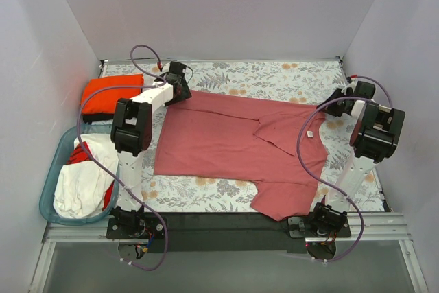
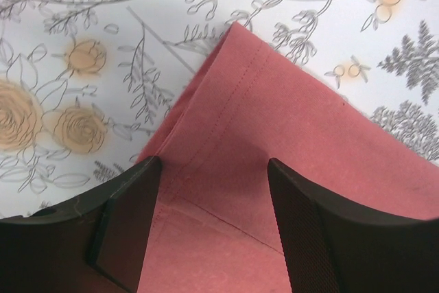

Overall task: Fold and stack the t-shirts
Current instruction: Fold the tshirt

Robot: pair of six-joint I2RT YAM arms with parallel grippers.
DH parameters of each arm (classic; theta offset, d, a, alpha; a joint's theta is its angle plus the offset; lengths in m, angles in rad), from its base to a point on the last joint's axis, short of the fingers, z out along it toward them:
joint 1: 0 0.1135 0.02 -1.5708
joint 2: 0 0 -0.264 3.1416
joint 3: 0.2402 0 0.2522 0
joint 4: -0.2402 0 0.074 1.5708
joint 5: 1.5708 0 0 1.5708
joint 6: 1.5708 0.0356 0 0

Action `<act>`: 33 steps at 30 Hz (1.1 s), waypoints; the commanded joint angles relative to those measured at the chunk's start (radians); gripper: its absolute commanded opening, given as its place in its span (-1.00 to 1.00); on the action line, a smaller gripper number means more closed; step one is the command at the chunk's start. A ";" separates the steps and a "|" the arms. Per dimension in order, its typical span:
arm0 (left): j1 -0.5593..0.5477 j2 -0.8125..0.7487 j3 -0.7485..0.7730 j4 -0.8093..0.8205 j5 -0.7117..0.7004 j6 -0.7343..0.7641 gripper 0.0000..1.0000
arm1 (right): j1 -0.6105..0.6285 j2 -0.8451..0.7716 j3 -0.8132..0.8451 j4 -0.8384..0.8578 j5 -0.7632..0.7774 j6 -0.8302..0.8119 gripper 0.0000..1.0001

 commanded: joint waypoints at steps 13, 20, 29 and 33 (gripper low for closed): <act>-0.011 -0.298 -0.084 -0.067 0.101 -0.034 0.37 | 0.050 -0.476 -0.293 -0.140 0.159 0.146 -0.35; -0.048 -0.670 -0.420 -0.069 0.124 -0.066 0.37 | 0.085 -0.711 -0.638 -0.140 0.081 0.216 -0.33; -0.051 -1.058 -0.866 -0.086 0.069 -0.098 0.37 | 0.159 -0.739 -0.784 -0.053 0.047 0.295 -0.31; -0.051 -1.120 -0.969 -0.055 0.045 -0.126 0.37 | 0.174 -0.720 -0.801 -0.010 0.058 0.312 -0.31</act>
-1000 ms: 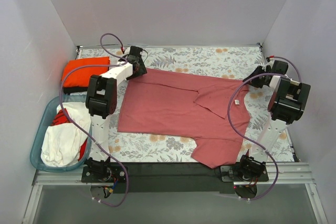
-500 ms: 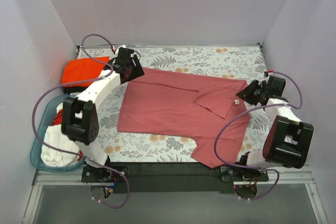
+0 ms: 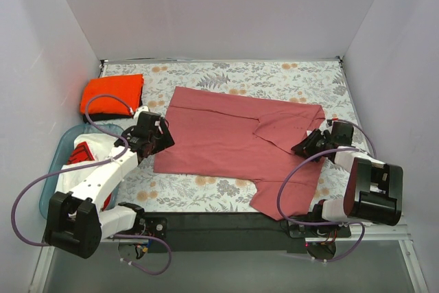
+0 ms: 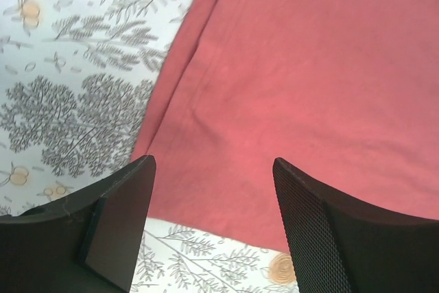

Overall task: Fold and stack the t-shirts
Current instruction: Fold the tshirt

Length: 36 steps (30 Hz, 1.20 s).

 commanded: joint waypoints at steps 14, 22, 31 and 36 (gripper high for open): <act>0.002 -0.072 -0.095 0.077 -0.102 -0.022 0.36 | 0.014 -0.054 0.006 -0.042 0.075 -0.014 -0.97; 0.002 -0.060 -0.094 0.074 -0.107 -0.019 0.36 | 0.009 -0.053 0.051 -0.154 0.119 -0.095 -0.97; 0.002 -0.046 -0.099 0.055 -0.095 -0.034 0.36 | 0.008 -0.063 0.114 -0.246 0.141 -0.156 -0.57; 0.002 -0.026 -0.082 0.002 -0.064 -0.079 0.36 | 0.008 -0.131 0.173 -0.347 0.211 -0.208 -0.32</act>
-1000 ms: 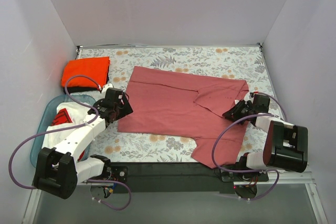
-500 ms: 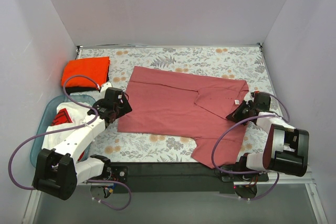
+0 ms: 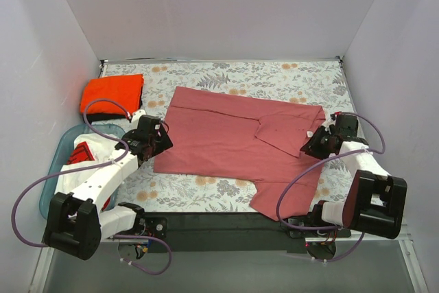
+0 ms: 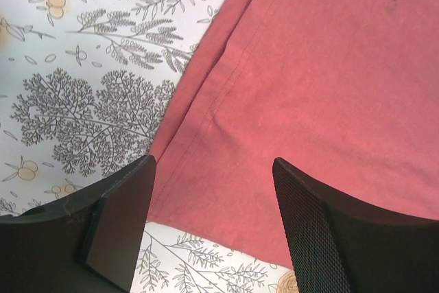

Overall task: Fold and stack the t-shirts
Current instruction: Fold the tshirt

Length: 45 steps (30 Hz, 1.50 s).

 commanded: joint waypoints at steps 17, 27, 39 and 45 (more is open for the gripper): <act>0.002 0.073 0.007 -0.037 -0.036 -0.045 0.33 | 0.055 0.032 0.156 0.053 0.043 -0.038 -0.24; 0.005 0.084 0.012 -0.026 -0.077 -0.033 0.33 | 0.145 0.309 0.315 0.191 0.024 -0.058 -0.25; 0.027 0.123 0.012 -0.023 -0.087 -0.034 0.33 | 0.145 0.675 0.624 0.214 0.080 -0.139 -0.25; 0.030 0.131 0.009 -0.029 -0.071 -0.036 0.33 | 0.145 0.791 0.874 0.122 0.073 -0.155 -0.24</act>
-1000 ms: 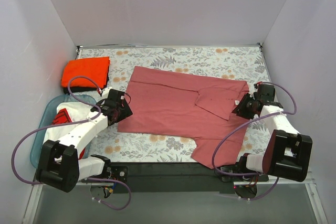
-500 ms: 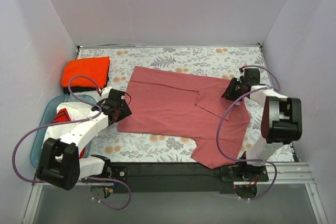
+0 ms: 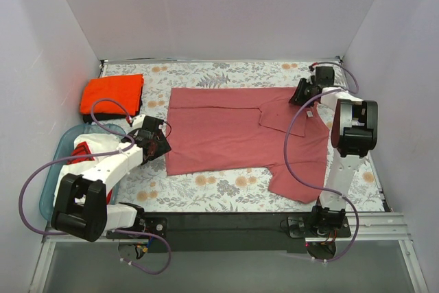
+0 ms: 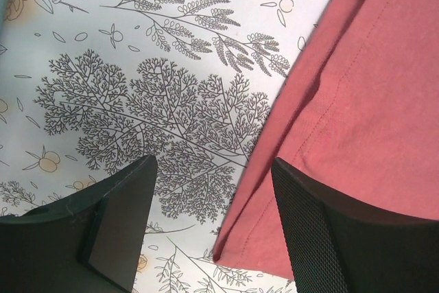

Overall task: Fold and stack the t-shirts
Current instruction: Fold the tshirt

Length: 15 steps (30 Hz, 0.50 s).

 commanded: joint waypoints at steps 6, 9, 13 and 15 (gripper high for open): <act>0.006 -0.032 0.039 -0.095 0.096 -0.025 0.33 | -0.001 -0.217 -0.010 -0.134 0.095 -0.029 -0.21; -0.008 -0.052 0.052 -0.166 0.176 -0.053 0.30 | -0.001 -0.397 -0.144 -0.183 0.165 -0.021 -0.19; -0.053 -0.072 0.053 -0.235 0.242 -0.100 0.26 | -0.003 -0.645 -0.254 -0.289 0.227 0.005 -0.04; -0.082 -0.066 0.055 -0.256 0.215 -0.131 0.25 | -0.003 -0.705 -0.282 -0.353 0.236 0.008 0.08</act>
